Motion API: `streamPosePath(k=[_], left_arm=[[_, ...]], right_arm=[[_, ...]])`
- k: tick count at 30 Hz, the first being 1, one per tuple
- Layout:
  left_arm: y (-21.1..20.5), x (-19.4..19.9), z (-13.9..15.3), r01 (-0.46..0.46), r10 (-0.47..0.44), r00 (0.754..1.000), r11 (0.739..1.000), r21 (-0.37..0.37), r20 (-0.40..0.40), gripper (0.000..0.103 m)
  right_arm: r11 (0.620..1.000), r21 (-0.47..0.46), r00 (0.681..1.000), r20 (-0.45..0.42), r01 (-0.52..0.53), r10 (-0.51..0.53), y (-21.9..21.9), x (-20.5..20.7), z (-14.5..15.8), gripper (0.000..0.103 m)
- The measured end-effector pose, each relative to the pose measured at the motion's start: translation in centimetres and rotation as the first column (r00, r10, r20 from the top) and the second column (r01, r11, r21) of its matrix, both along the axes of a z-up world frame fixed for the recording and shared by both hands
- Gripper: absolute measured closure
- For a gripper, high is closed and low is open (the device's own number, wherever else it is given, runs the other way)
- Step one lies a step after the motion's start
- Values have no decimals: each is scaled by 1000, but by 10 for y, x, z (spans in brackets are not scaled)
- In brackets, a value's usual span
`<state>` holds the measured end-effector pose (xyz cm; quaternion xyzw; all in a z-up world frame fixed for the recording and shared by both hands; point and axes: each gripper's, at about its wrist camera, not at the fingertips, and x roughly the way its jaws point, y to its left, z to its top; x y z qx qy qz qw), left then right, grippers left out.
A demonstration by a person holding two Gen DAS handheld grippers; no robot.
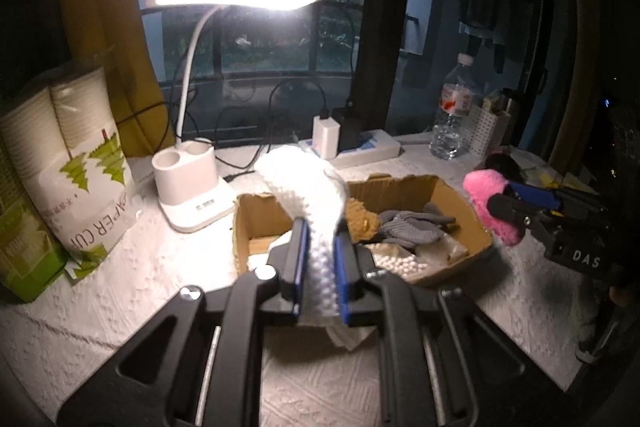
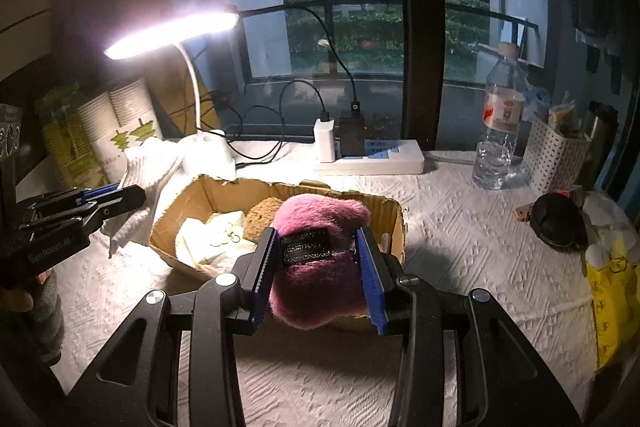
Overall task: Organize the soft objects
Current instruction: 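Carry the white cloth in the left tool and pink plush in the right tool over the box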
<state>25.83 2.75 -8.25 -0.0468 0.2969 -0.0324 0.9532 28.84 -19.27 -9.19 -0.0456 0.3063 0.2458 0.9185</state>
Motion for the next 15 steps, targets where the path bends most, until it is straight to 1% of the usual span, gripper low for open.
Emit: streamPosePath(k=[8,15], left_arm=[[3,27,-20,2,-3,999,1000,-12,-40,90],[7,45,-41,-3,2,996,1000,-20,-88,90]], right_arm=[[1000,5,1000,-12,27,-27,0,23,-12,61],[999,2,999,-35,42,-42,5,41,-31,61]])
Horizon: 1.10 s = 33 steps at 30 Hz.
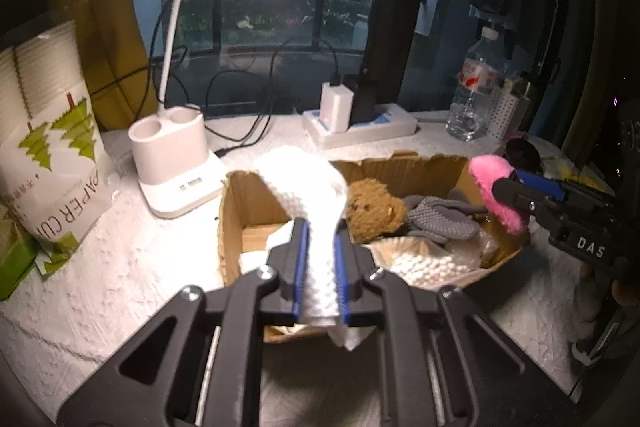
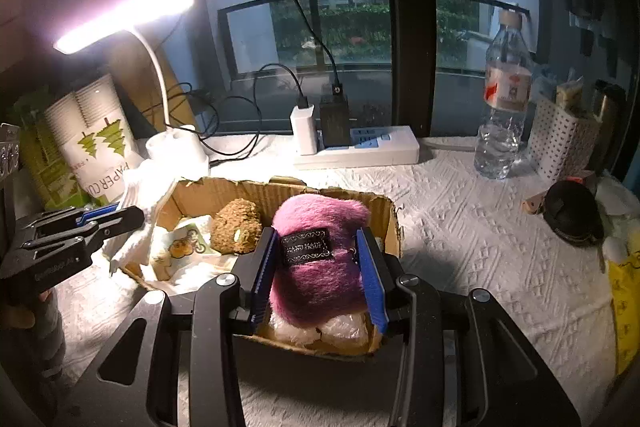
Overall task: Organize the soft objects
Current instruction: 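Carry the white cloth in the left tool and pink plush in the right tool over the box, then open the right tool dropping the plush while the left tool releases the cloth into the box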
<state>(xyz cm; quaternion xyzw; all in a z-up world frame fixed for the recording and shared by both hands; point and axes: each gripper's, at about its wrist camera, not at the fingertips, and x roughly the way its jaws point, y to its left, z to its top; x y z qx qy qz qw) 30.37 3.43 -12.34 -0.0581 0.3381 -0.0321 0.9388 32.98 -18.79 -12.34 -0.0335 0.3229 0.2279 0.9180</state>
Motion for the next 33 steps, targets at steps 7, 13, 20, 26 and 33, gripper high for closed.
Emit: streamPosePath(k=[7,13,20,26,33], left_arm=[[4,10,-14,-2,2,999,1000,-4,-37,89],[4,15,-21,-7,7,998,1000,-8,-64,87],[2,16,-22,-12,13,997,1000,13,-71,77],[0,12,-18,-8,9,998,1000,16,-61,70],[-1,0,-4,-14,14,1000,1000,0,-21,41]], right_arm=[[1000,-1,1000,-7,16,-16,4,14,-14,61],[1000,-11,999,-32,26,-26,5,21,-23,61],[999,-20,998,-51,34,-35,6,25,-27,57],[999,-24,998,-53,38,-39,5,22,-23,56],[999,-25,999,-22,42,-43,4,12,-11,55]])
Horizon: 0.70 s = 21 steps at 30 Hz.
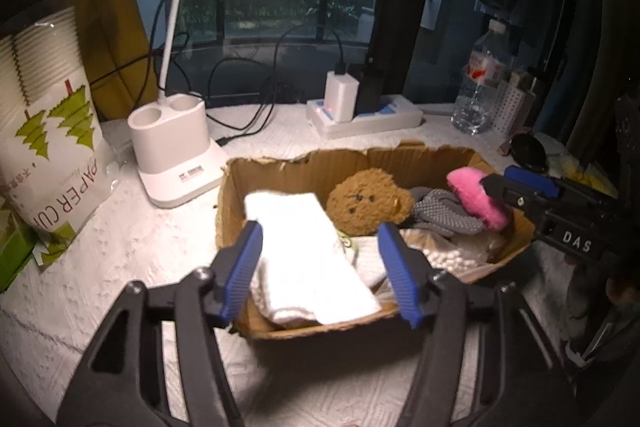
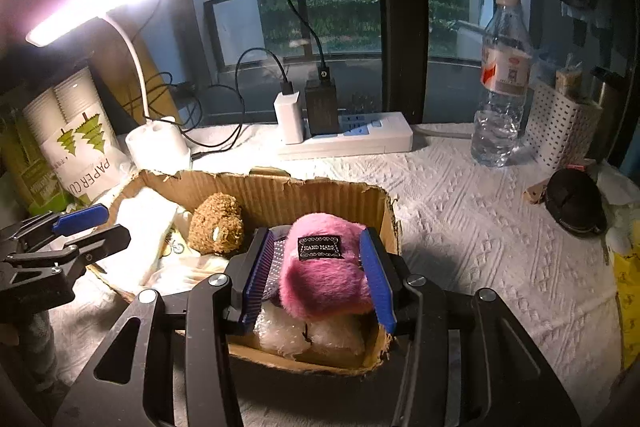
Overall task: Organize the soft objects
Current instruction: 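Open the right tool dropping the plush while the left tool releases the cloth into the box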
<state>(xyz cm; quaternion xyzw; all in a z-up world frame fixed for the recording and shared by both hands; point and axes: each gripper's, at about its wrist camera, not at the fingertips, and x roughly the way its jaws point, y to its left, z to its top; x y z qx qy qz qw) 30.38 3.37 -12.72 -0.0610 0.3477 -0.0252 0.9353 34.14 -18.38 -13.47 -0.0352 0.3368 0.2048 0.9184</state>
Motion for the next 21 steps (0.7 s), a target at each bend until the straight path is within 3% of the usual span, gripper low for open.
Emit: streamPosePath(k=[21], left_arm=[[-5,-52,40,4,-4,996,1000,3,90,41]], right_arm=[[1000,-12,998,63,-11,11,-1,-49,34,52]])
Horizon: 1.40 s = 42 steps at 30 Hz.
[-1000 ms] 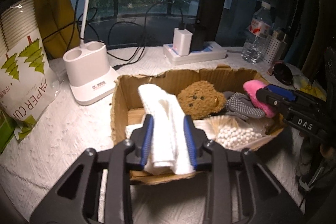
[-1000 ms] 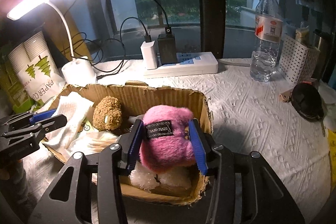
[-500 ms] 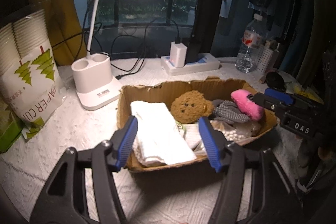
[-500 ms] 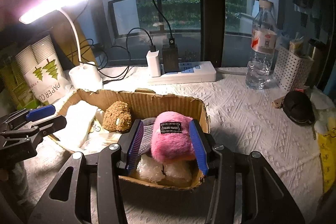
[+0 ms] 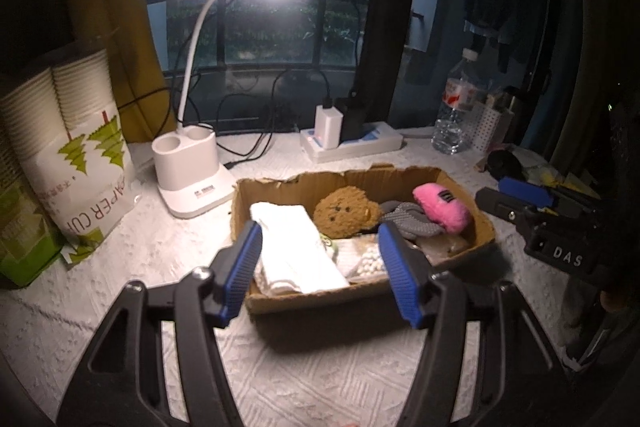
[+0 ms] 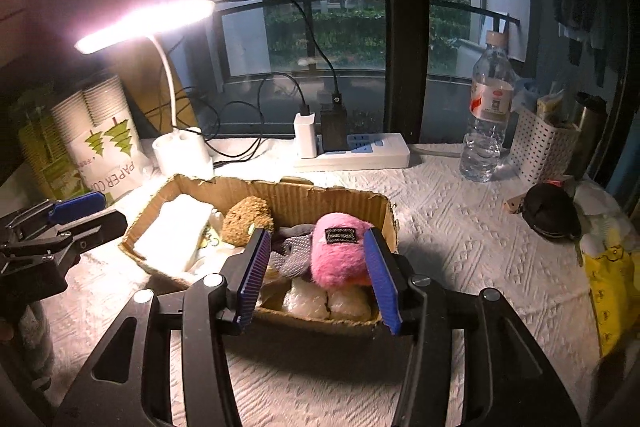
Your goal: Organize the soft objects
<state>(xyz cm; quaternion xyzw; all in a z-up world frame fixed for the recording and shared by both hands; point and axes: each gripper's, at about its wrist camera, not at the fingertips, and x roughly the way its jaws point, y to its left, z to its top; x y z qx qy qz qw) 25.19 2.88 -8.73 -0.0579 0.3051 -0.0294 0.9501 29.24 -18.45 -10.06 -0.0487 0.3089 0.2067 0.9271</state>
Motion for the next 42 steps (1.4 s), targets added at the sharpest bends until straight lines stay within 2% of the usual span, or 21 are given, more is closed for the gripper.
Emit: streamPosePath(k=[16,19,20,22,24,29,31,42], left_arm=[[-6,-52,25,17,-17,998,1000,-5,60,41],[-7,-61,29,16,-15,997,1000,-6,69,40],[-7,-64,30,12,-12,997,1000,-5,72,40],[-6,-70,33,4,-3,997,1000,-11,80,24],[-5,-77,37,-5,6,995,1000,-15,95,21],[-7,-92,49,-3,4,992,1000,-9,128,19],[-9,-97,54,-5,6,990,1000,-3,138,10],[-15,-124,85,-16,13,978,1000,14,210,7]], right_arm=[[1000,-10,999,46,-7,7,3,-49,22,51],[1000,-7,998,58,-9,10,3,-58,27,41],[1000,-4,998,62,-11,11,2,-62,29,41],[1000,-2,998,69,-10,10,2,-68,32,40],[1000,0,997,75,-9,9,2,-73,35,37],[1000,11,995,100,-10,9,-1,-88,45,23],[1000,15,995,103,-18,16,-2,-93,49,20],[1000,30,984,180,-3,-3,-7,-123,80,17]])
